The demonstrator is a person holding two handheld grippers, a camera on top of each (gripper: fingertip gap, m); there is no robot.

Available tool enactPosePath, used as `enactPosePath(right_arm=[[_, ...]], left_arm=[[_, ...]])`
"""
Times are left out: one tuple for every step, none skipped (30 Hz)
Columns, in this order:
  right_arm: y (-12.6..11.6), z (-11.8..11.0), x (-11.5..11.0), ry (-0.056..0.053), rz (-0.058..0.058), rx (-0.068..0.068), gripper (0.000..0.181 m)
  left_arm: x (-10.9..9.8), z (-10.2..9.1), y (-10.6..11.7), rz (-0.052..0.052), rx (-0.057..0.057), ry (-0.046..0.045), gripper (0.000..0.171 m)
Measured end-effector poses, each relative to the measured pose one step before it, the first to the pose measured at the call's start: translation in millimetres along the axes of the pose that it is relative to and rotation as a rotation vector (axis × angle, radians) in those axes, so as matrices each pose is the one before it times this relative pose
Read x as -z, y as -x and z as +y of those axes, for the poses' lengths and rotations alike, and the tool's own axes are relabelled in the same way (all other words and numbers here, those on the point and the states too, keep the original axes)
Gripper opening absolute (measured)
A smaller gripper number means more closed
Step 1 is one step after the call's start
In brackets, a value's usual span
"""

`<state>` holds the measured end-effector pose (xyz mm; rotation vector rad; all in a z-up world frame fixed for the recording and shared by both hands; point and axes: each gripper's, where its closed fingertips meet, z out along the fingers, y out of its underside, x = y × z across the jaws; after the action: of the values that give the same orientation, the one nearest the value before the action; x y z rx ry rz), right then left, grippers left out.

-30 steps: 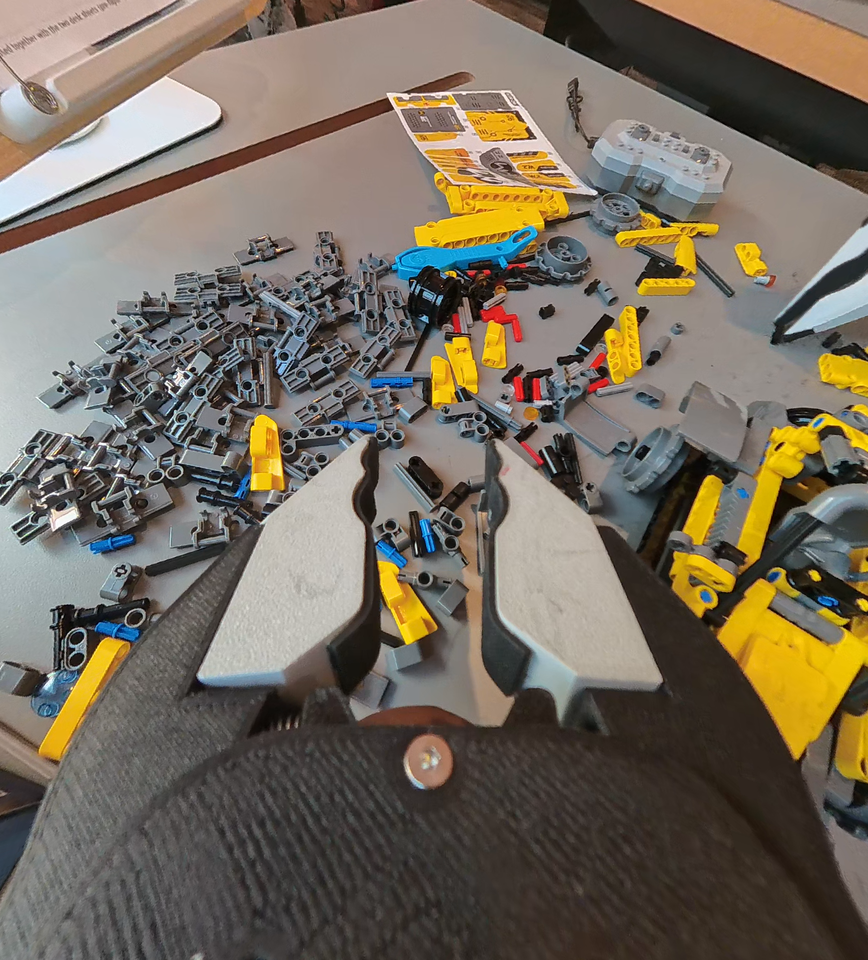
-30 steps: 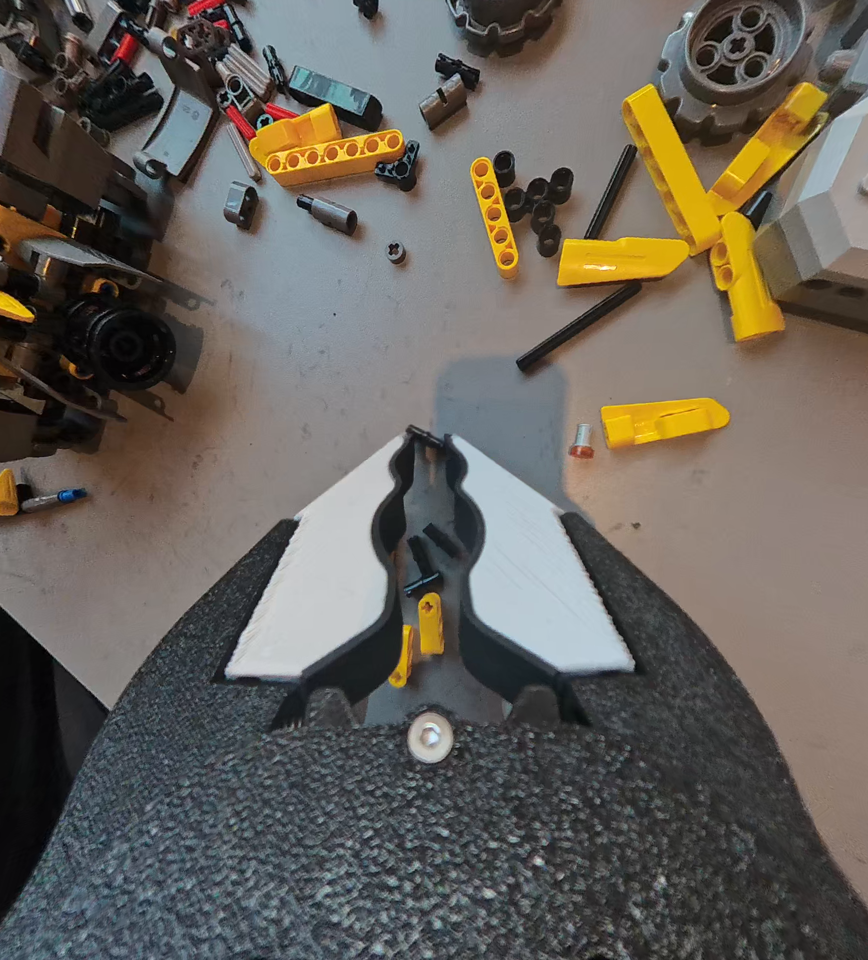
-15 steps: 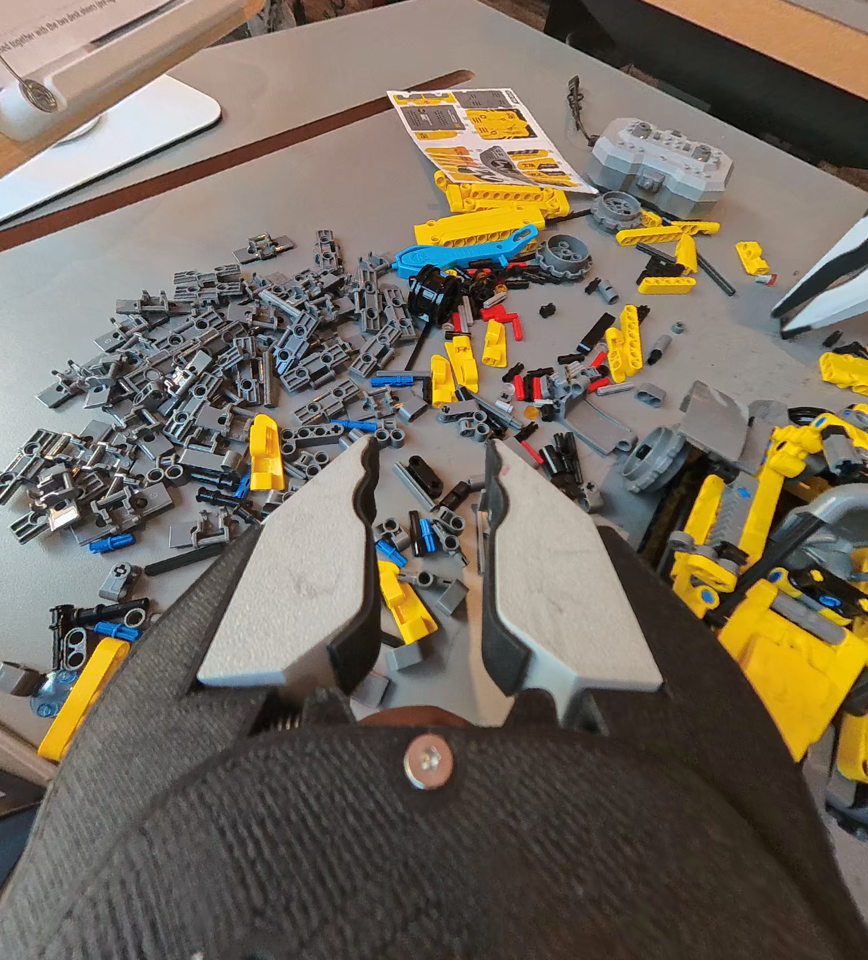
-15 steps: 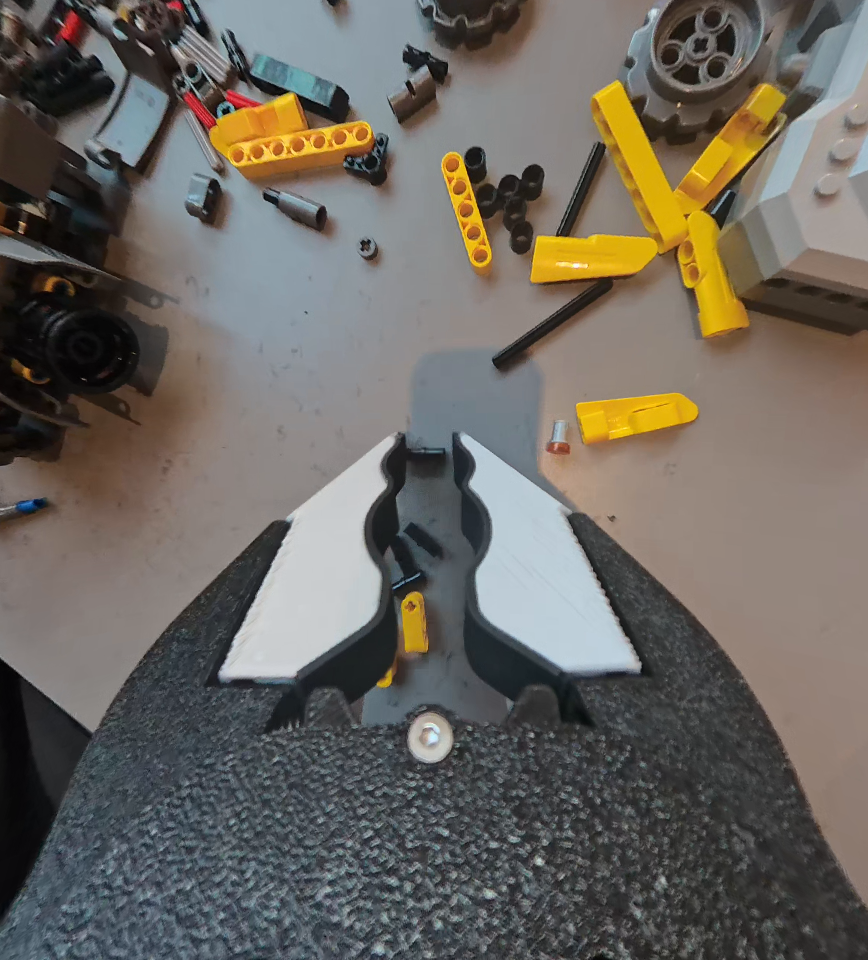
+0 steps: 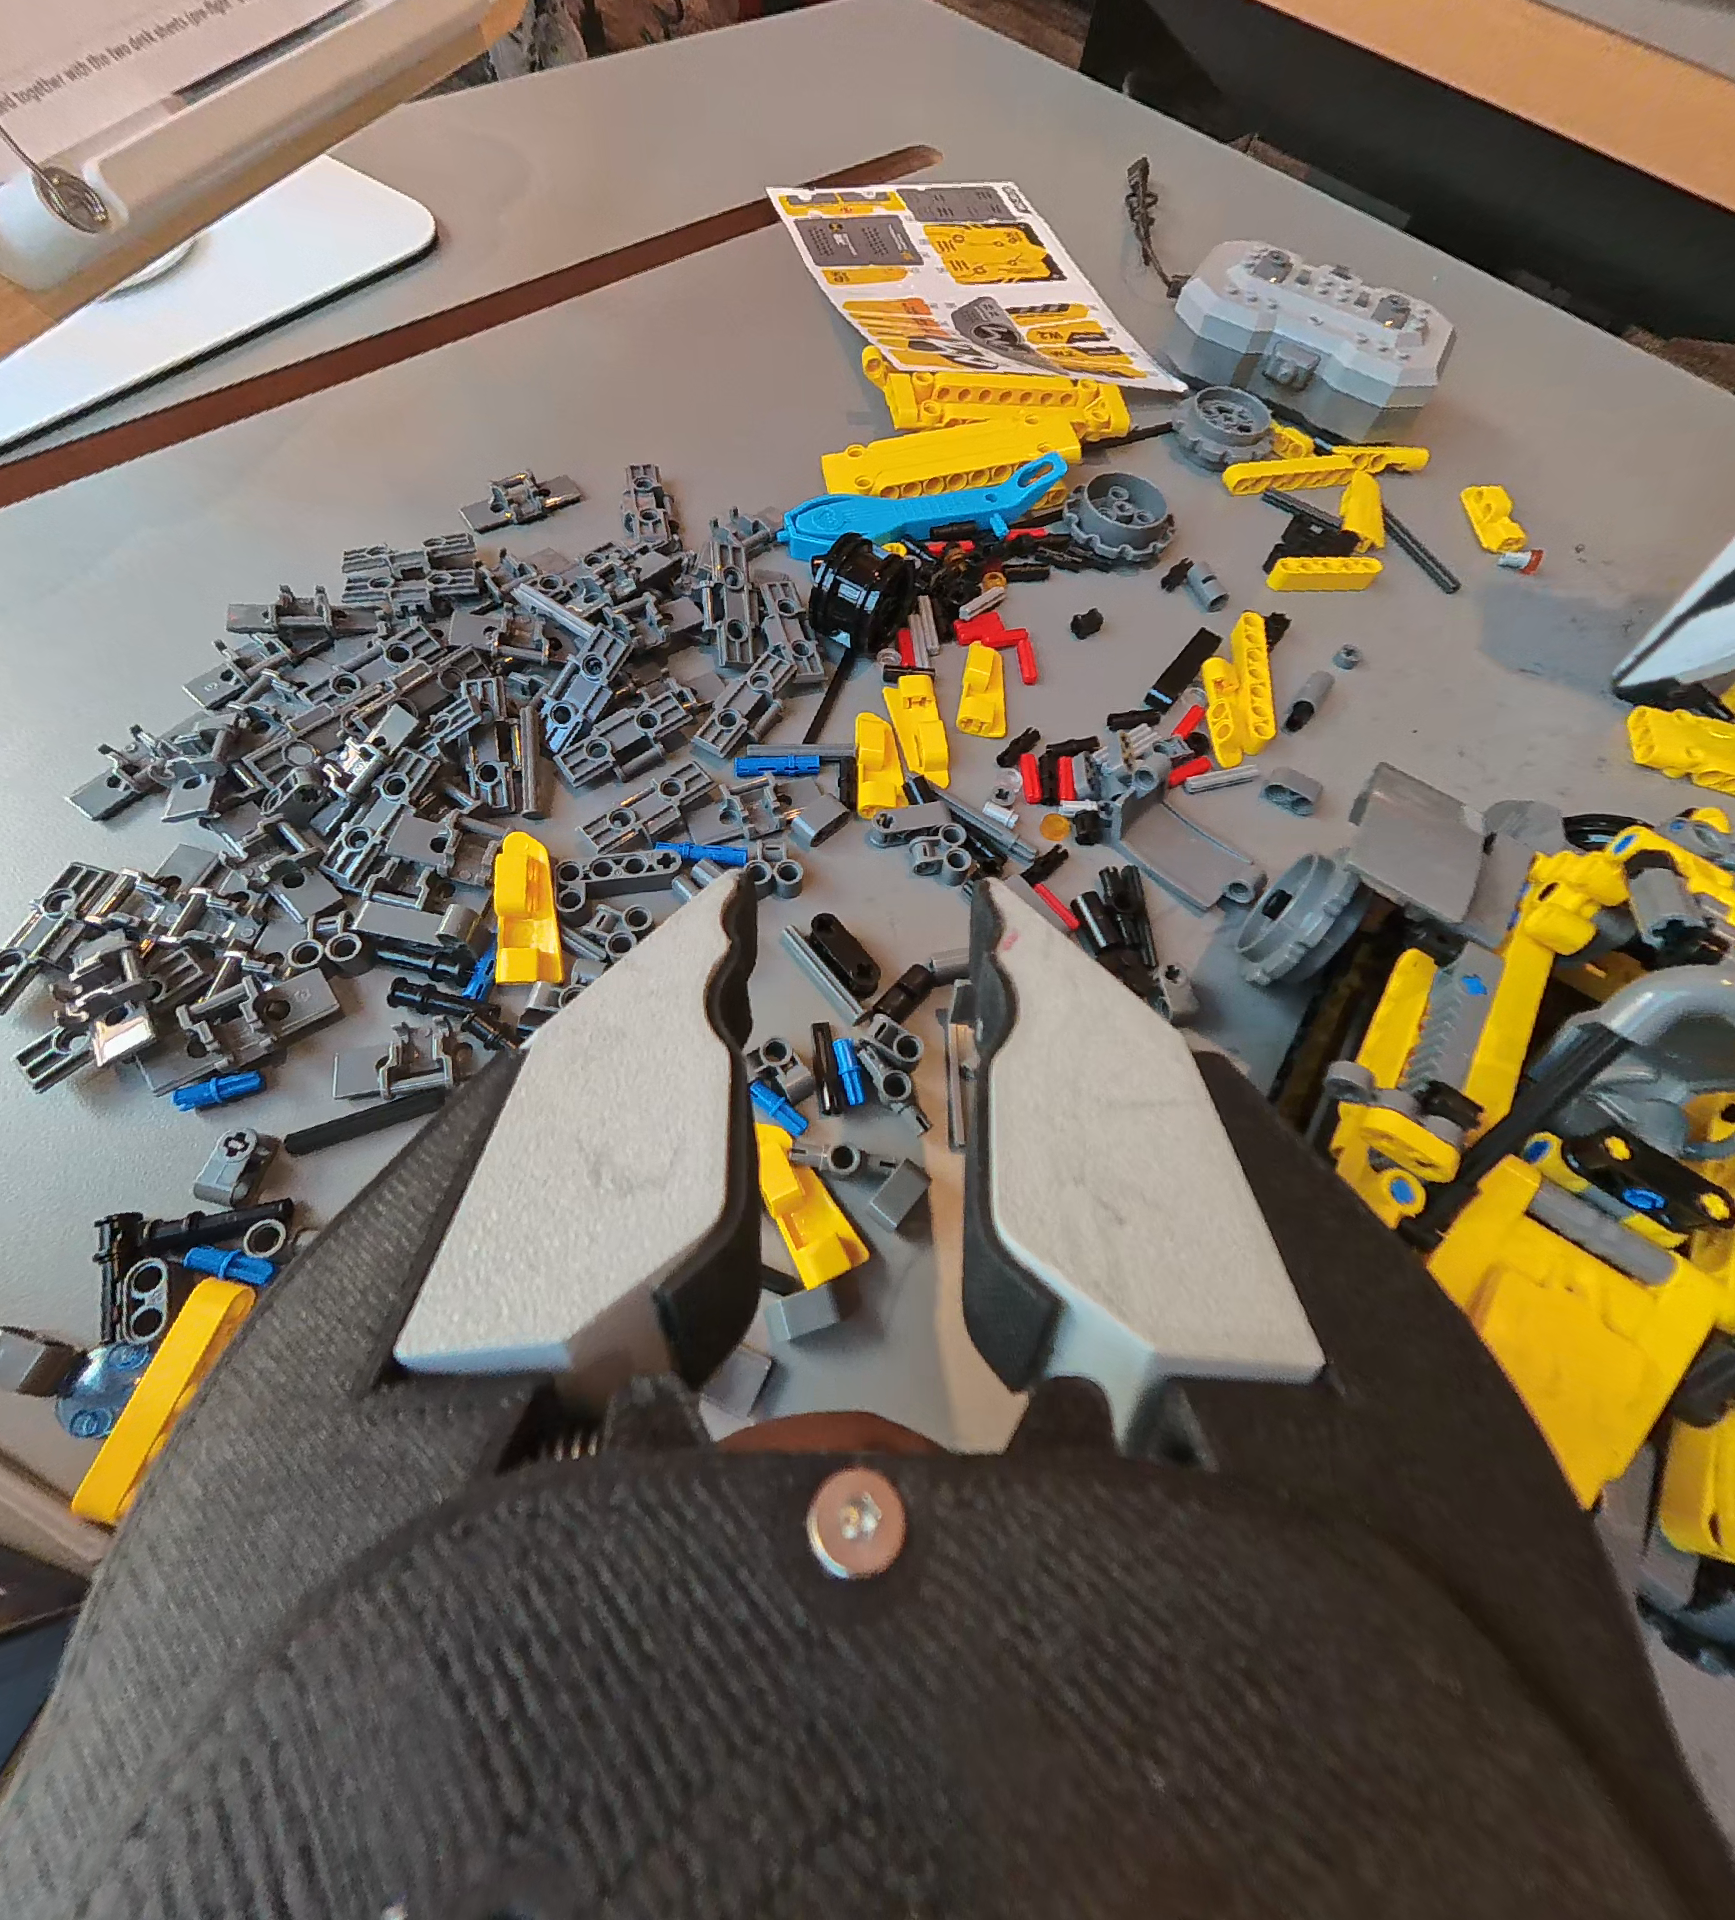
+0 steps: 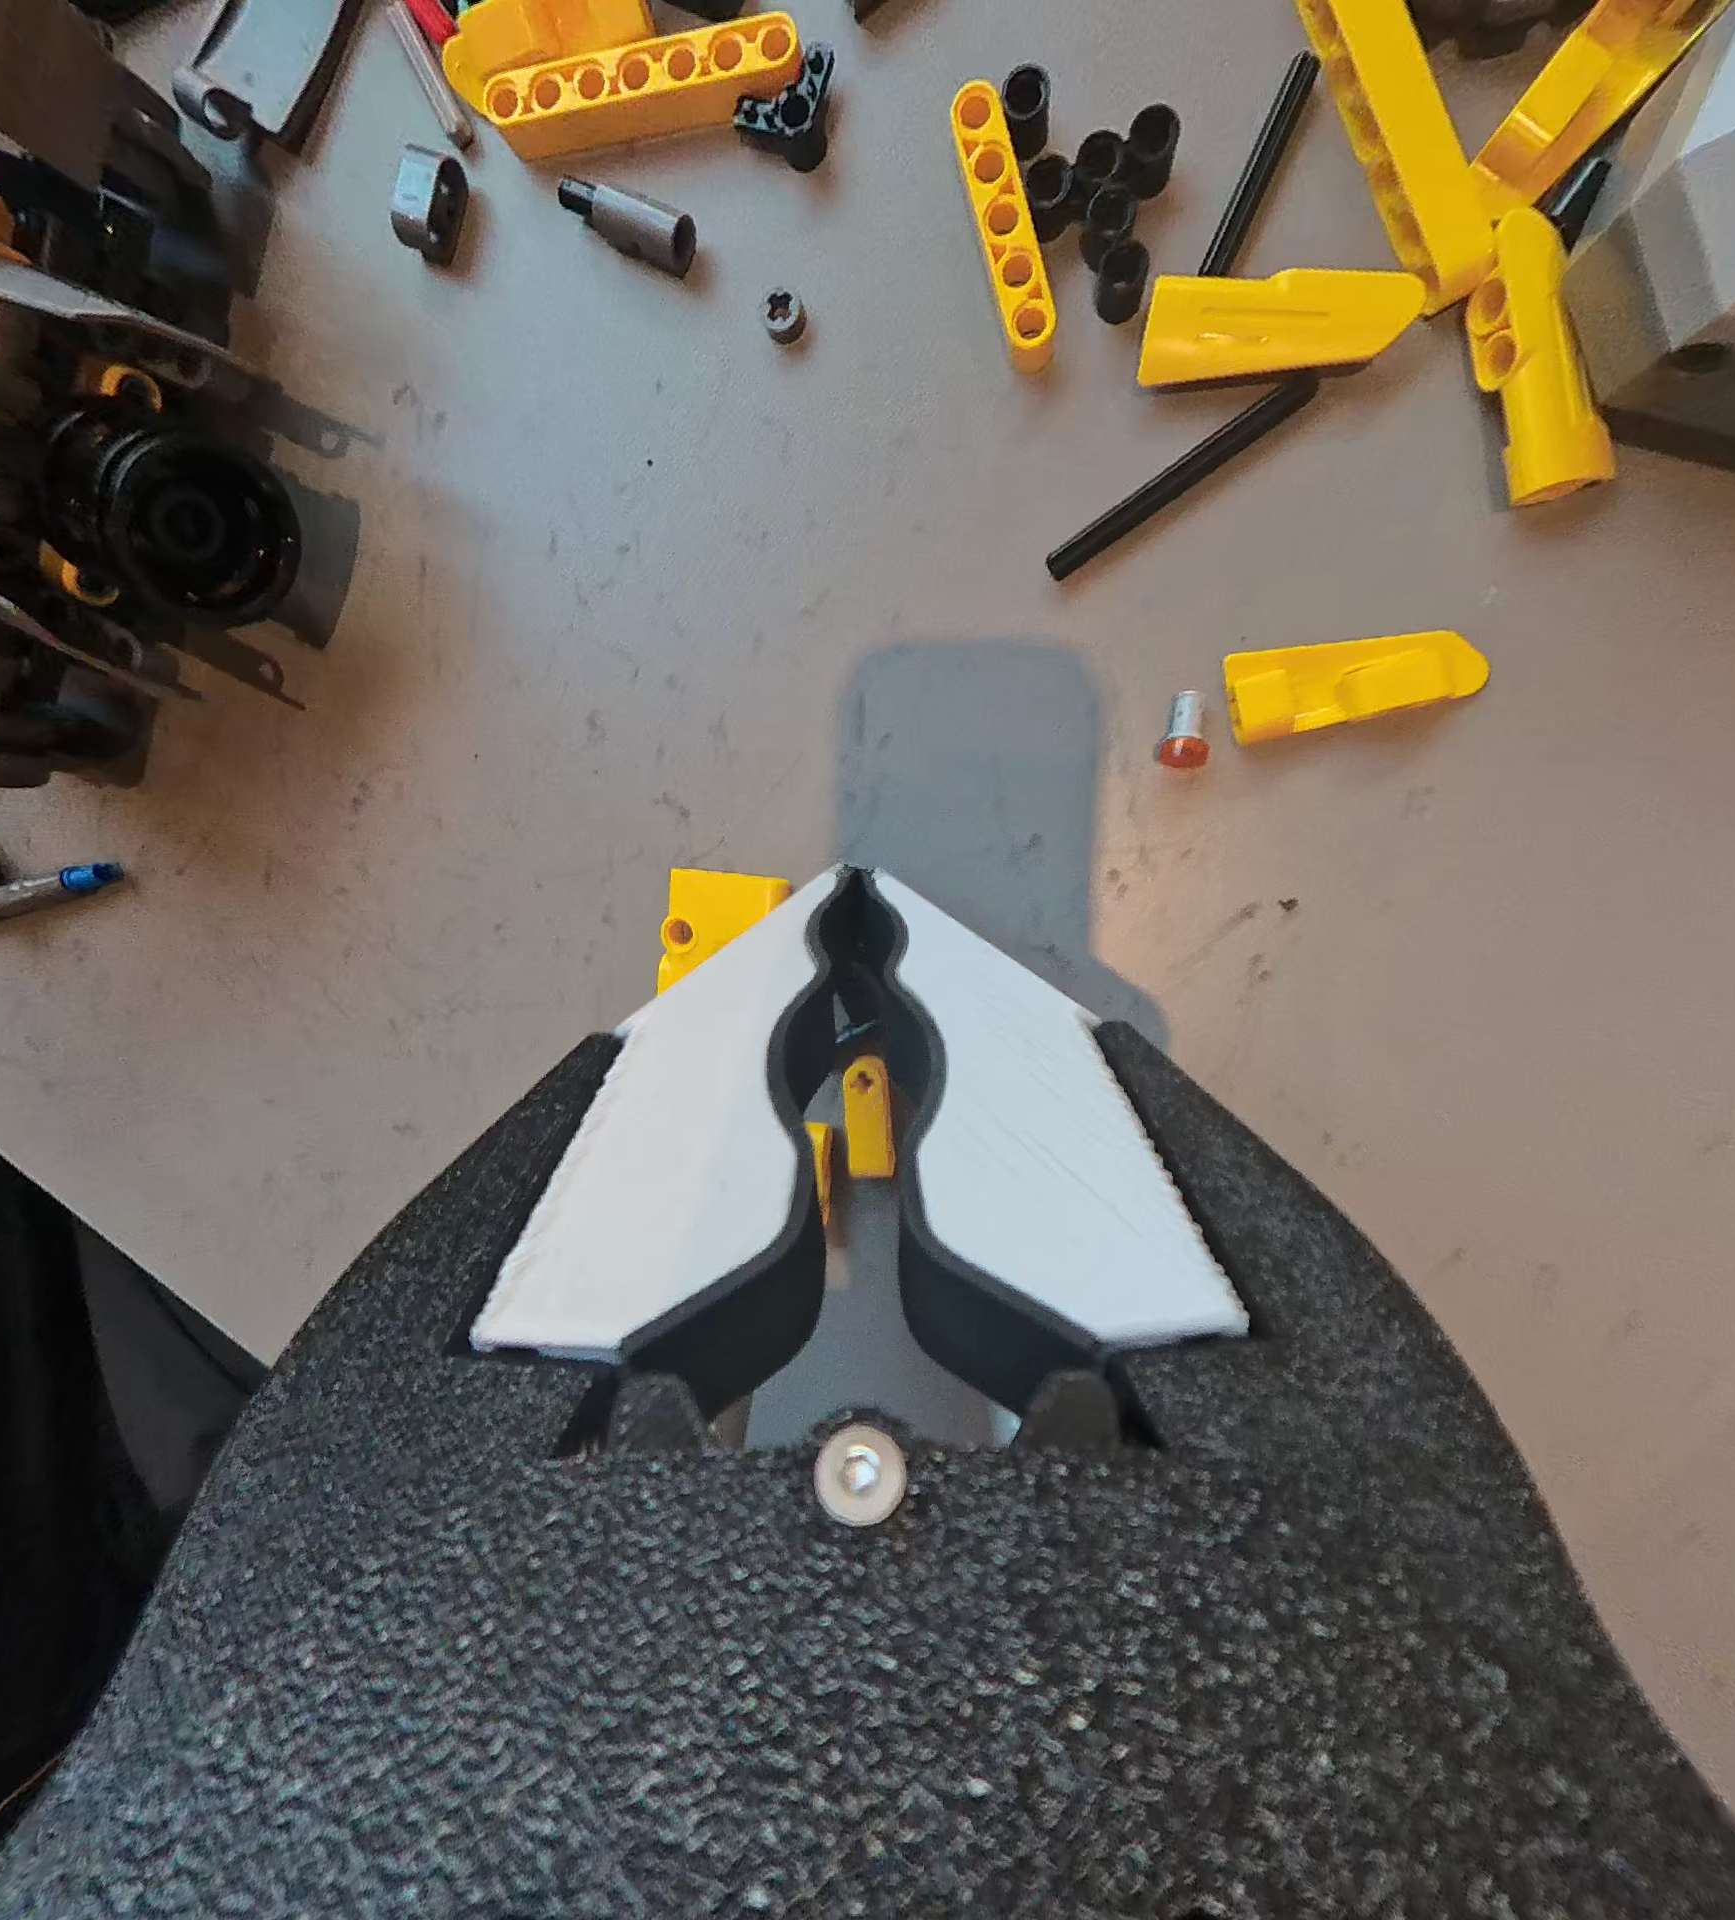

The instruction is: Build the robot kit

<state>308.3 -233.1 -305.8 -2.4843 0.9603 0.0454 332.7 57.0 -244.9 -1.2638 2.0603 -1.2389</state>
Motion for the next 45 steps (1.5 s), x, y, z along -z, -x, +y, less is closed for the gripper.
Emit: enactPosePath(right_arm=[[-0.20, 0.78, 0.58, 0.0016, 0.0019, 0.0006, 0.000], [-0.95, 0.25, 0.84, -0.0010, 0.0059, -0.0017, 0.000], [-1.93, -1.34, 1.37, -0.0087, 0.0116, -0.0032, 0.003], [-1.38, -3.25, 1.90, -0.0204, 0.0082, -0.0038, 0.007], [0.01, -4.71, 2.41, -0.0291, 0.0004, -0.0044, 0.008], [0.44, -5.66, 2.79, -0.0352, -0.0009, -0.0056, 0.010], [0.75, -6.20, 2.86, -0.0378, -0.0029, -0.0074, 0.011], [1.73, -6.21, 2.77, -0.0378, -0.0082, -0.0066, 0.012], [1.17, -7.12, 2.77, -0.0414, -0.0019, -0.0056, 0.013], [-1.39, -8.41, 2.95, -0.0465, 0.0187, -0.0053, 0.016], [-2.36, -8.74, 2.48, -0.0455, 0.0287, -0.0014, 0.020], [-0.91, -8.52, 1.55, -0.0430, 0.0237, 0.0043, 0.023], [0.52, -8.11, 0.57, -0.0404, 0.0185, 0.0073, 0.024], [1.82, -7.27, -0.50, -0.0365, 0.0123, 0.0088, 0.025], [3.09, -6.12, -1.59, -0.0316, 0.0048, 0.0082, 0.025], [3.89, -5.26, -2.17, -0.0280, -0.0006, 0.0072, 0.026], [3.11, -4.95, -2.44, -0.0248, 0.0037, 0.0071, 0.027], [2.09, -5.50, -2.46, -0.0266, 0.0114, 0.0076, 0.030], [2.12, -6.57, -2.38, -0.0317, 0.0108, 0.0070, 0.033], [2.96, -7.83, -2.63, -0.0367, 0.0053, 0.0032, 0.037], [3.82, -8.64, -3.45, -0.0398, -0.0028, -0.0001, 0.041], [3.61, -8.02, -4.79, -0.0342, -0.0034, 0.0006, 0.044], [2.34, -6.68, -6.32, -0.0242, 0.0031, 0.0062, 0.049], [2.06, -6.03, -7.50, -0.0194, 0.0037, 0.0137, 0.052], [2.12, -5.62, -8.24, -0.0164, 0.0014, 0.0148, 0.052], [1.98, -5.03, -8.73, -0.0127, -0.0010, 0.0098, 0.052], [2.13, -4.80, -8.72, -0.0124, -0.0042, 0.0044, 0.052], [2.86, -4.76, -8.37, -0.0132, -0.0110, 0.0030, 0.051], [3.45, -4.20, -7.78, -0.0133, -0.0155, 0.0054, 0.051], [3.78, -3.33, -7.24, -0.0103, -0.0190, 0.0093, 0.052], [2.54, -2.43, -6.51, -0.0073, -0.0122, 0.0119, 0.051], [1.33, -1.54, -5.71, -0.0078, -0.0058, 0.0144, 0.051], [1.11, -1.00, -4.92, -0.0067, -0.0061, 0.0134, 0.052], [0.43, -0.43, -4.05, -0.0046, -0.0034, 0.0081, 0.051], [-0.42, -0.70, -3.11, -0.0061, 0.0024, 0.0027, 0.051], [-0.65, -0.82, -2.30, -0.0068, 0.0032, 0.0006, 0.051], [-1.29, -0.38, -1.15, -0.0045, 0.0100, 0.0017, 0.051], [-1.04, -0.06, -0.12, -0.0069, 0.0122, 0.0079, 0.051], [0.15, 1.64, 0.32, -0.0003, 0.0082, 0.0137, 0.051], [-0.61, 3.51, 0.68, 0.0142, 0.0150, 0.0125, 0.051], [0.95, 3.91, 0.69, 0.0208, 0.0068, 0.0100, 0.052], [1.35, 3.89, 0.39, 0.0190, 0.0070, 0.0036, 0.053], [1.16, 4.32, -0.10, 0.0151, 0.0092, 0.0014, 0.056], [1.93, 3.80, -0.31, 0.0114, 0.0042, 0.0035, 0.057], [2.29, 2.49, -0.14, 0.0107, -0.0014, 0.0070, 0.057]], left_arm=[[0.01, 0.02, 0.02, 0.0000, -0.0003, 0.00017, 0.038], [-0.08, 0.28, 0.12, -0.0008, -0.0011, 0.00094, 0.038], [-0.17, 0.21, 0.05, -0.0003, -0.0003, 0.00076, 0.038], [-0.11, 0.14, -0.26, 0.0014, 0.0004, 0.00086, 0.038], [-0.18, 0.06, -0.12, 0.0003, -0.0005, 0.00048, 0.038], [0.00, 0.06, 0.03, -0.0009, -0.0017, 0.00036, 0.038], [-0.05, 0.05, 0.02, -0.0007, -0.0014, 0.00063, 0.038], [0.13, -0.10, 0.12, -0.0006, 0.0000, -0.00061, 0.038], [0.18, -0.31, 0.21, 0.0002, 0.0013, -0.00154, 0.038], [0.20, -0.38, -0.21, 0.0018, 0.0027, -0.00129, 0.038], [0.09, -0.55, -0.58, 0.0032, 0.0021, -0.00257, 0.038], [-0.04, -0.33, -0.34, 0.0002, -0.0016, -0.00239, 0.038], [-0.51, 0.48, -0.18, -0.0022, -0.0048, 0.00233, 0.038], [-0.82, 1.05, -0.20, -0.0015, -0.0056, 0.00530, 0.038], [-0.95, 1.08, -0.23, -0.0010, -0.0049, 0.00426, 0.038], [-0.77, 0.93, -0.15, -0.0005, -0.0029, 0.00437, 0.038], [-0.57, 0.62, -0.34, 0.0007, -0.0006, 0.00366, 0.038], [-0.12, -0.05, -0.69, 0.0021, 0.0001, -0.00013, 0.038], [0.17, -0.90, -0.91, 0.0019, -0.0012, -0.00377, 0.038], [0.35, -0.87, -0.93, 0.0007, -0.0033, -0.00366, 0.038], [0.54, -0.83, -0.50, -0.0010, -0.0036, -0.00303, 0.038], [0.46, -1.03, -0.47, -0.0006, -0.0016, -0.00441, 0.038], [0.27, -0.81, -1.03, 0.0033, 0.0027, -0.00429, 0.038], [-0.01, -0.63, -1.25, 0.0074, 0.0066, -0.00367, 0.039], [-0.13, -0.71, -1.13, 0.0079, 0.0095, -0.00572, 0.040], [-0.40, -0.67, -1.03, 0.0094, 0.0134, -0.00637, 0.040], [-0.54, -0.15, -0.87, 0.0106, 0.0146, -0.00178, 0.041], [-0.25, 0.30, -0.16, 0.0063, 0.0098, 0.00200, 0.043], [0.16, -0.09, 1.06, -0.0020, 0.0026, -0.00022, 0.043], [0.66, -0.38, 1.67, -0.0068, -0.0018, -0.00195, 0.043], [0.85, -0.55, 1.41, -0.0051, -0.0012, -0.00236, 0.043], [0.87, -0.85, 1.08, -0.0020, 0.0016, -0.00390, 0.043], [0.58, -0.68, 1.16, -0.0016, 0.0037, -0.00354, 0.043], [0.44, -0.32, 1.56, -0.0045, 0.0044, -0.00135, 0.043], [0.36, -0.11, 1.98, -0.0068, 0.0035, -0.00104, 0.043], [0.29, 0.02, 2.51, -0.0104, 0.0013, 0.00043, 0.042], [0.53, 0.04, 3.31, -0.0152, -0.0009, 0.00041, 0.041], [0.89, -0.65, 3.25, -0.0147, -0.0002, -0.00279, 0.041], [1.35, -1.41, 3.32, -0.0143, 0.0020, -0.00803, 0.041], [1.29, -1.51, 3.01, -0.0124, 0.0018, -0.00989, 0.040], [1.04, -0.93, 2.66, -0.0109, 0.0007, -0.00646, 0.040], [0.48, -0.05, 2.77, -0.0105, 0.0005, -0.00026, 0.040], [0.08, 0.68, 2.09, -0.0062, 0.0013, 0.00436, 0.040], [-0.09, 1.00, 2.02, -0.0050, 0.0009, 0.00515, 0.040], [-0.08, 0.94, 2.96, -0.0097, 0.0013, 0.00482, 0.040]])
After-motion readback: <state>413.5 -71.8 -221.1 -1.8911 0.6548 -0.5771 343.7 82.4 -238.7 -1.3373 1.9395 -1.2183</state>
